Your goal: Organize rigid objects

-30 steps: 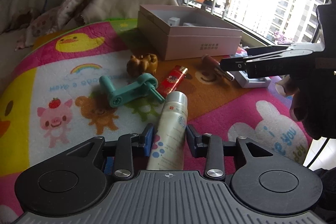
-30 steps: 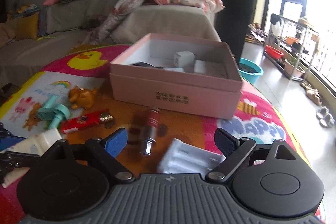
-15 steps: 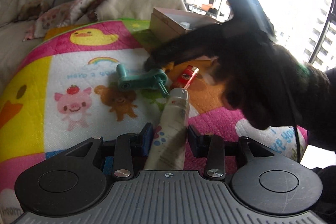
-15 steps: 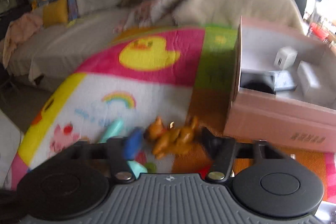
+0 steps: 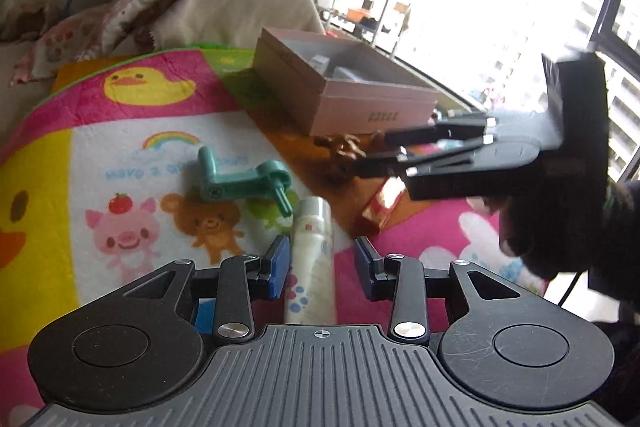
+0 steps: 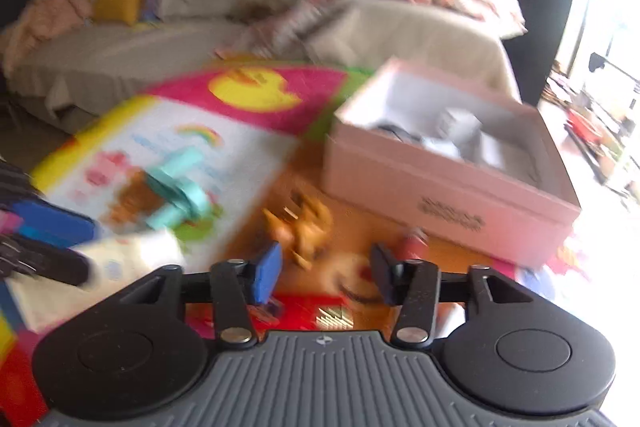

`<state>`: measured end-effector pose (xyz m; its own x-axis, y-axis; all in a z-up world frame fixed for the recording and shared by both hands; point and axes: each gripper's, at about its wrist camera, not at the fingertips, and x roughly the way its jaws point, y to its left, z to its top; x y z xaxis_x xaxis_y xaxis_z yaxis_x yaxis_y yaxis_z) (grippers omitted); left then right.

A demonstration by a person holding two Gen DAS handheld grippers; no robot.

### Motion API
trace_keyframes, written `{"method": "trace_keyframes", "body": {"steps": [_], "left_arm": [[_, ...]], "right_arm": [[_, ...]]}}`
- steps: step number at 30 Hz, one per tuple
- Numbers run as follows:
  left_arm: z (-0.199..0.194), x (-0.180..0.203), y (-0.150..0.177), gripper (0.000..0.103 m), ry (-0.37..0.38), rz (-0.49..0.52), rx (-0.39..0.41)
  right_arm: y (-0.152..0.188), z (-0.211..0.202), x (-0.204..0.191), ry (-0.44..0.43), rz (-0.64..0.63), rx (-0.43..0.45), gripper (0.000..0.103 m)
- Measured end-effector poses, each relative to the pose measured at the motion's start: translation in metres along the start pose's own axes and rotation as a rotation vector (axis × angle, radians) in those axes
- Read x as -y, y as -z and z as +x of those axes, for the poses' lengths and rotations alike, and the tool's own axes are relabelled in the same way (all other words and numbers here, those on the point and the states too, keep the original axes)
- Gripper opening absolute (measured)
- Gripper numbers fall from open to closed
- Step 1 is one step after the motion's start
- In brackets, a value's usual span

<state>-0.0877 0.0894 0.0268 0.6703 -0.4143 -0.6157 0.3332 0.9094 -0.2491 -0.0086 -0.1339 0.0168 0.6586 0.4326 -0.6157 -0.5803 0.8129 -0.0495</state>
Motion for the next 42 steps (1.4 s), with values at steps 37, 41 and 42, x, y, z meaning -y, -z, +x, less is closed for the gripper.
{"method": "trace_keyframes", "body": {"steps": [37, 41, 42], "left_arm": [[0.055, 0.046, -0.004, 0.04, -0.038, 0.033, -0.031], [0.052, 0.057, 0.004, 0.04, -0.06, 0.079, -0.023], [0.052, 0.06, 0.006, 0.04, -0.073, 0.092, -0.017]], "right_arm": [[0.063, -0.054, 0.027, 0.12, -0.078, -0.142, 0.079], [0.066, -0.052, 0.04, 0.096, 0.043, -0.149, 0.08], [0.068, -0.052, 0.042, 0.087, 0.08, -0.15, 0.08]]}}
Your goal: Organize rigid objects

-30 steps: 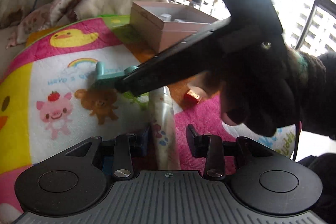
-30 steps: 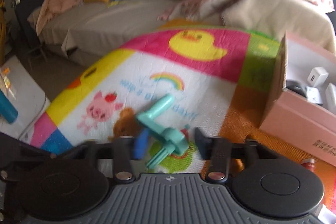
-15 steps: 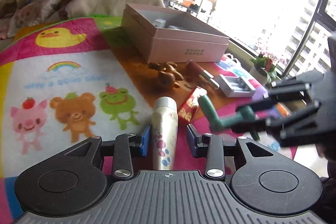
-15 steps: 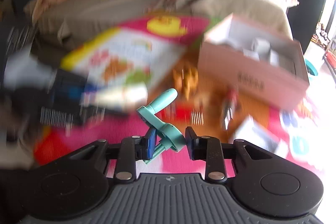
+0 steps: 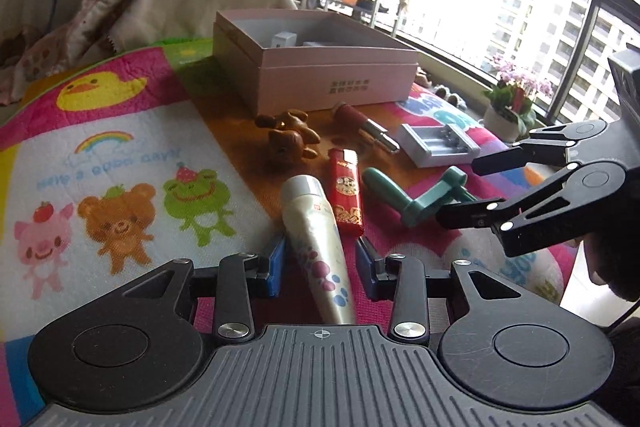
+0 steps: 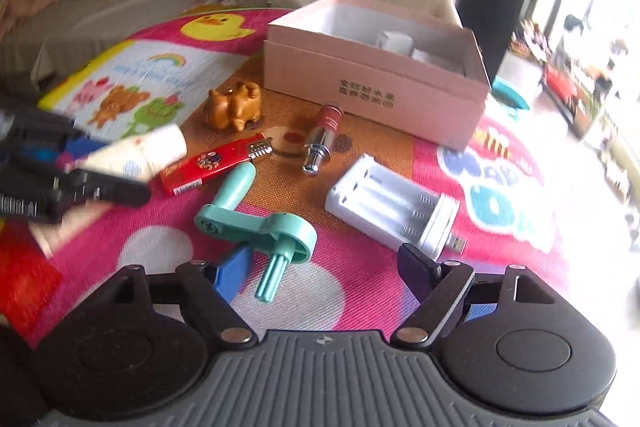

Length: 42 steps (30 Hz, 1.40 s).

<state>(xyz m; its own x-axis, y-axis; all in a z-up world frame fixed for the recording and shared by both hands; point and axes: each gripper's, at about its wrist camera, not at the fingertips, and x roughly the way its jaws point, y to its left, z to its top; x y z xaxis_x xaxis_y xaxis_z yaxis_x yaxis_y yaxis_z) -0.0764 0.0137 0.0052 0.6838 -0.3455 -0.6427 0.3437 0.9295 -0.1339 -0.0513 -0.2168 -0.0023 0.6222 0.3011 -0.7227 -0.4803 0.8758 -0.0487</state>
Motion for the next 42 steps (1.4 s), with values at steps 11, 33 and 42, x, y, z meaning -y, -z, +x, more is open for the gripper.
{"method": "trace_keyframes", "body": {"steps": [11, 33, 42], "left_arm": [[0.0, -0.02, -0.007, 0.029, 0.023, -0.144, -0.022], [0.0, -0.003, -0.03, 0.032, 0.028, 0.008, -0.118], [0.015, -0.004, -0.028, 0.031, 0.0, -0.023, -0.118]], "right_arm": [[0.012, 0.001, -0.017, -0.037, 0.095, 0.028, 0.101], [-0.006, 0.011, -0.035, -0.024, 0.054, 0.066, 0.078], [-0.004, 0.008, -0.035, -0.026, 0.061, 0.074, 0.071]]}}
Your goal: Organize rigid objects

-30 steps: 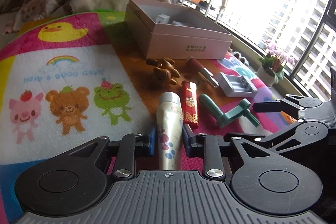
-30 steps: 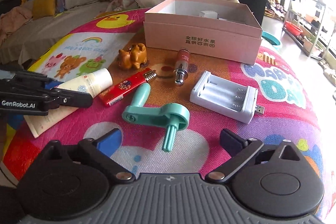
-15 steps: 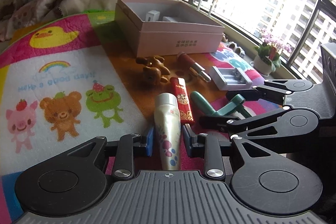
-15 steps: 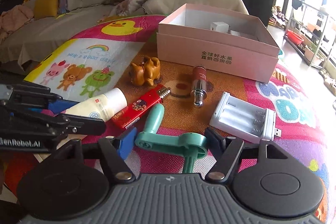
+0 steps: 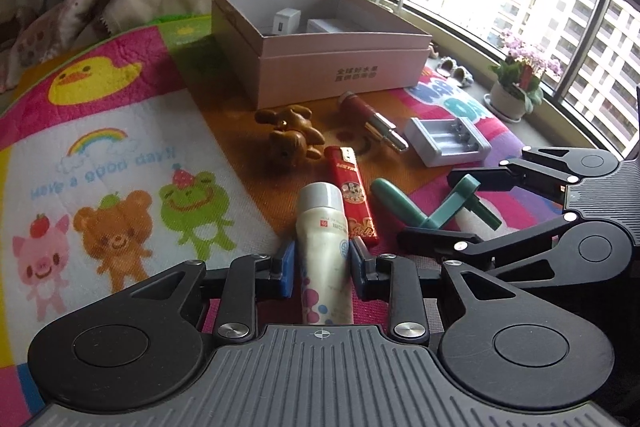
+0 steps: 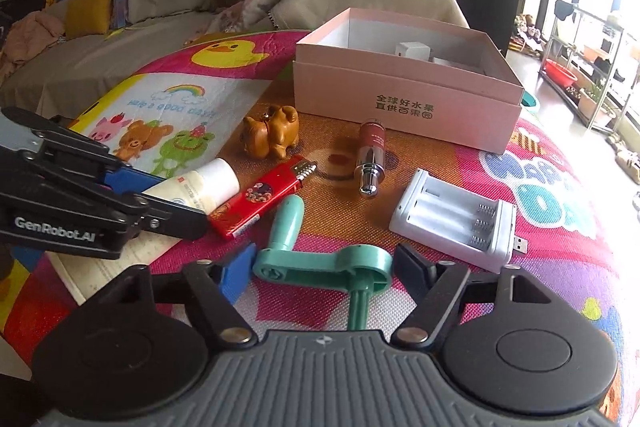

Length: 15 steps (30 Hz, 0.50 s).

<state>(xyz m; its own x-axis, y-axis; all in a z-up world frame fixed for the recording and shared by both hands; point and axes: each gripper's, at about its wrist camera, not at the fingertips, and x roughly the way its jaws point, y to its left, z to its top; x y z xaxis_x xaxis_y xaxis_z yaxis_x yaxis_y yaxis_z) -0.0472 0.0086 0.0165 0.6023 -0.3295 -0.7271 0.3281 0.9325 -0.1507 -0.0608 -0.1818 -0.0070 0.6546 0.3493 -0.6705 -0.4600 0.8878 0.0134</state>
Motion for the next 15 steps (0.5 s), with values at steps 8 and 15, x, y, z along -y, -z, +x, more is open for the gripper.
{"method": "trace_keyframes", "body": {"steps": [8, 15], "left_arm": [[-0.012, 0.005, 0.015, 0.031, 0.004, 0.037, 0.077], [-0.04, 0.005, -0.021, 0.03, 0.059, 0.03, 0.209]], "right_arm": [[0.002, -0.009, 0.005, 0.005, -0.047, -0.002, 0.071], [-0.014, -0.033, 0.036, 0.045, -0.021, 0.072, 0.071]]}}
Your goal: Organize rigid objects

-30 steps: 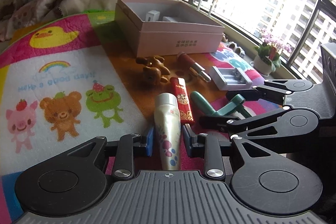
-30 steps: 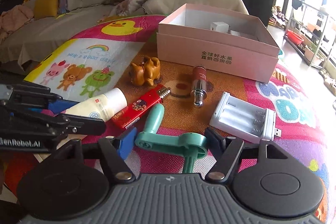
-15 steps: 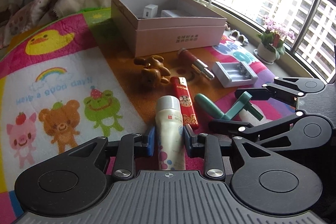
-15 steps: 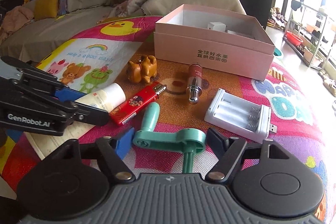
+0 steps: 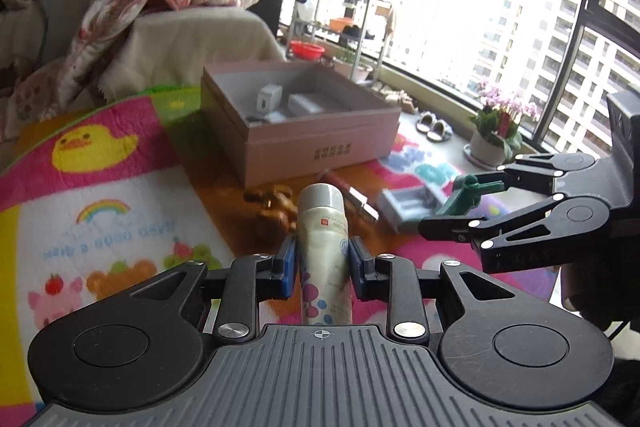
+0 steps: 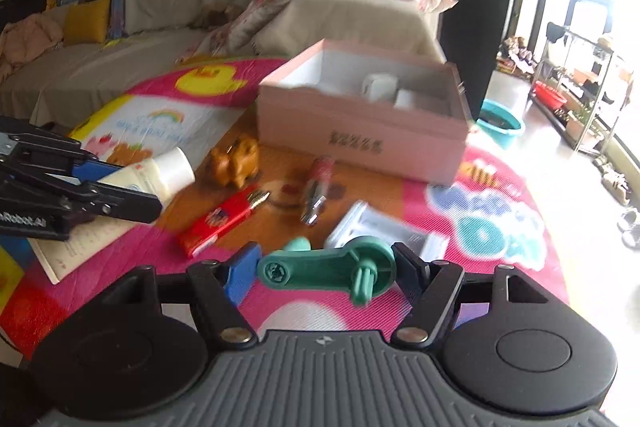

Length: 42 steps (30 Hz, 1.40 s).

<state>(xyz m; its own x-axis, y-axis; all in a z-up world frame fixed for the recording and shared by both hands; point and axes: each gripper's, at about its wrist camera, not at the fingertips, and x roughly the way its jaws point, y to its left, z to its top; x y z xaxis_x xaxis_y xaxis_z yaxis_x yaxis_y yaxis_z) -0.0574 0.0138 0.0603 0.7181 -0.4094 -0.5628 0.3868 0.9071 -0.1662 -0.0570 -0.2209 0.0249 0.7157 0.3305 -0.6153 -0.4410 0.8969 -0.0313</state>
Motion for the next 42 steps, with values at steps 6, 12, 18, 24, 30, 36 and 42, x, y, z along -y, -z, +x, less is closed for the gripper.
{"method": "trace_keyframes", "body": {"steps": [6, 12, 18, 24, 30, 36, 42], "left_arm": [[0.017, -0.006, -0.075, 0.03, 0.054, -0.018, 0.124], [0.072, -0.017, -0.153, 0.031, 0.071, -0.057, 0.202], [0.15, -0.046, -0.195, 0.031, 0.054, -0.165, 0.147], [0.139, -0.068, -0.151, 0.031, 0.007, -0.221, 0.133], [0.075, -0.068, -0.085, 0.031, 0.0, -0.272, 0.168], [0.037, -0.056, -0.03, 0.031, -0.053, -0.25, 0.101], [0.025, -0.041, -0.004, 0.031, -0.072, -0.191, 0.024]], "right_arm": [[-0.029, -0.011, 0.03, 0.038, 0.056, 0.113, 0.071], [-0.072, -0.002, 0.047, 0.058, 0.072, 0.248, 0.071], [-0.118, 0.035, 0.062, 0.002, 0.119, 0.355, 0.083], [-0.071, 0.05, 0.058, 0.015, 0.108, 0.228, 0.088], [-0.009, 0.046, 0.061, 0.075, 0.124, 0.088, 0.088], [0.004, 0.041, 0.068, 0.062, 0.231, 0.042, 0.089], [0.009, 0.045, 0.051, 0.076, 0.244, 0.007, 0.089]]}}
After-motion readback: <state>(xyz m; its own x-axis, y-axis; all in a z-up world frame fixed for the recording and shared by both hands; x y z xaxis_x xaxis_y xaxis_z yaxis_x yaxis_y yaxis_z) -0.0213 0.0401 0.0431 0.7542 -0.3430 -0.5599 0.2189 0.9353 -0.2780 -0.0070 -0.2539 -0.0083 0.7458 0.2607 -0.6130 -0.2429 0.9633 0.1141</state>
